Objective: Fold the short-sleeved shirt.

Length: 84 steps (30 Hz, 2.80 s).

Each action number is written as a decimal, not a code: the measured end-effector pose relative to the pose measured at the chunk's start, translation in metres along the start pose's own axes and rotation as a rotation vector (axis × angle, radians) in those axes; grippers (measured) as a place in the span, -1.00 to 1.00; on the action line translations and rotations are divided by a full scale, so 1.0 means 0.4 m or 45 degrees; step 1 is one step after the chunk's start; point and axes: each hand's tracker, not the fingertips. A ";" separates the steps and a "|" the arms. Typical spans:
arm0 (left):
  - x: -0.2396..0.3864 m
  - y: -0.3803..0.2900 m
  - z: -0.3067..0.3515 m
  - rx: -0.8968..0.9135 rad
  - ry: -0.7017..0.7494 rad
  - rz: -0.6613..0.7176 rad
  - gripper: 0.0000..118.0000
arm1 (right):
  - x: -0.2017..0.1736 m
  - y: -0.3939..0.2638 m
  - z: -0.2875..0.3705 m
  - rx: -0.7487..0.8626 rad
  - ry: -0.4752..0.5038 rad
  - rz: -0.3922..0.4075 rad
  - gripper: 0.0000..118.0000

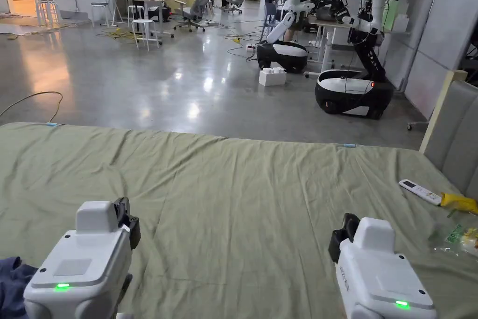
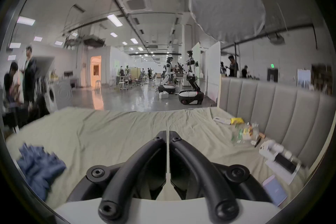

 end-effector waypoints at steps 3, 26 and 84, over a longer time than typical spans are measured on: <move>-0.035 0.010 -0.003 -0.018 -0.015 0.329 -0.99 | 0.030 0.005 0.005 -0.052 -0.013 -0.350 -0.95; 0.058 -0.010 -0.001 -0.040 0.033 -0.838 -0.99 | -0.080 0.017 0.002 0.103 0.094 0.953 -0.96; -0.499 -0.296 0.002 -1.134 0.256 0.010 0.40 | -0.229 -0.156 -0.040 -0.272 0.240 0.260 -0.96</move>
